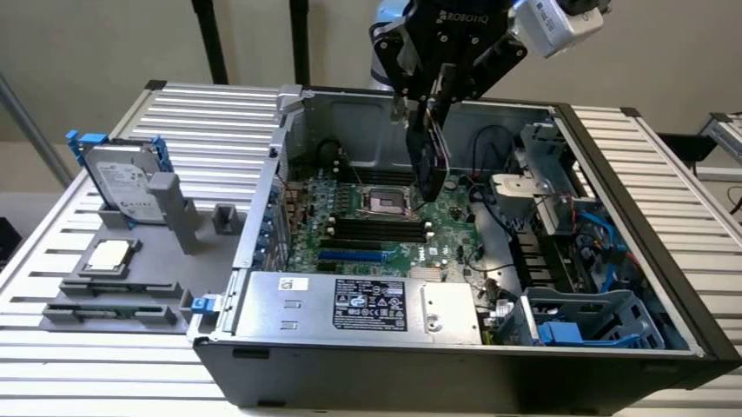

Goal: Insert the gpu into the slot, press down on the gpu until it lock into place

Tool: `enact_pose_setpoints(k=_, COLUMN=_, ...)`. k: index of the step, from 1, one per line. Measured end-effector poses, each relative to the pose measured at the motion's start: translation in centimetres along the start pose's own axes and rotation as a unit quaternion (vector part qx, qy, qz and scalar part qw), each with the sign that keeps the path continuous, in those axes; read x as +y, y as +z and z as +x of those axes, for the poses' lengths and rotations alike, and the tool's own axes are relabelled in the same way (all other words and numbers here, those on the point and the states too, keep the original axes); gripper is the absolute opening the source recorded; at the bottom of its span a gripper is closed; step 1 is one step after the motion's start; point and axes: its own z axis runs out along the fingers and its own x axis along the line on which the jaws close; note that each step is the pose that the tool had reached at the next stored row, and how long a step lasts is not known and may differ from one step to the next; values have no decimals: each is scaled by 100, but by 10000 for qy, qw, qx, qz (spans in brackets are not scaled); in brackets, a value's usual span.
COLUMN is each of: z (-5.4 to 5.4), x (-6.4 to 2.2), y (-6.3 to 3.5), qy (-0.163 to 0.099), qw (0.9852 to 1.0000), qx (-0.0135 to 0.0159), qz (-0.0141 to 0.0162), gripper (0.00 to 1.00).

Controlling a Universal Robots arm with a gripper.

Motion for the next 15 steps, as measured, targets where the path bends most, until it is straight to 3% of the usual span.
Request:
enact_pose_setpoints(k=3, z=0, x=0, y=0, qy=-271, qw=9996, qx=21, qz=11, gripper=26)
enact_pose_setpoints(k=7, z=0, x=0, y=0, qy=-629, qw=9980, qx=49, qz=26, gripper=26)
enact_pose_setpoints(k=11, z=0, x=0, y=0, qy=-994, qw=9950, qx=77, qz=40, gripper=26)
enact_pose_setpoints(k=15, z=0, x=0, y=0, qy=-1353, qw=9907, qx=104, qz=55, gripper=26)
